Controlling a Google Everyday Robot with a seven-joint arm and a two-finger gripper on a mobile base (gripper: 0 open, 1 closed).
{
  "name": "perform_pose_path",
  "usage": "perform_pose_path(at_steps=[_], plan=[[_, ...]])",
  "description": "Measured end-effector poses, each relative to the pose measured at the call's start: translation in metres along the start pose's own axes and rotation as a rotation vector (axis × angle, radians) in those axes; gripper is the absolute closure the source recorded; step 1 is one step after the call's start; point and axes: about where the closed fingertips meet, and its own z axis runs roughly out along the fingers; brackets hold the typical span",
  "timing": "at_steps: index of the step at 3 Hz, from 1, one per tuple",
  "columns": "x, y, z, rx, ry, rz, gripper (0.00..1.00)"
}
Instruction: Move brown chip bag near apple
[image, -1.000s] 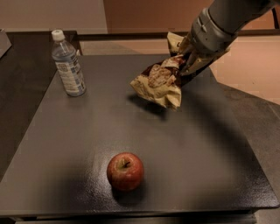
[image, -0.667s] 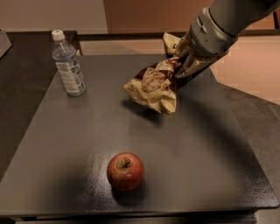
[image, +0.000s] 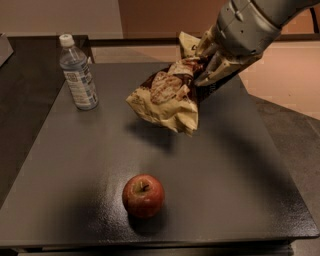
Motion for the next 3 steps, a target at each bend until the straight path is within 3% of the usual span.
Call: perform_pose_path(at_steps=[1,2,3], plan=[[-0.0364,0.0116,-0.0413,-0.032,-0.029,0.026,1.00],[-0.0364,0.0116,-0.0413,-0.032,-0.029,0.026,1.00],[-0.0344,0.0096,-0.0340,-0.034,-0.001,-0.016,1.00]])
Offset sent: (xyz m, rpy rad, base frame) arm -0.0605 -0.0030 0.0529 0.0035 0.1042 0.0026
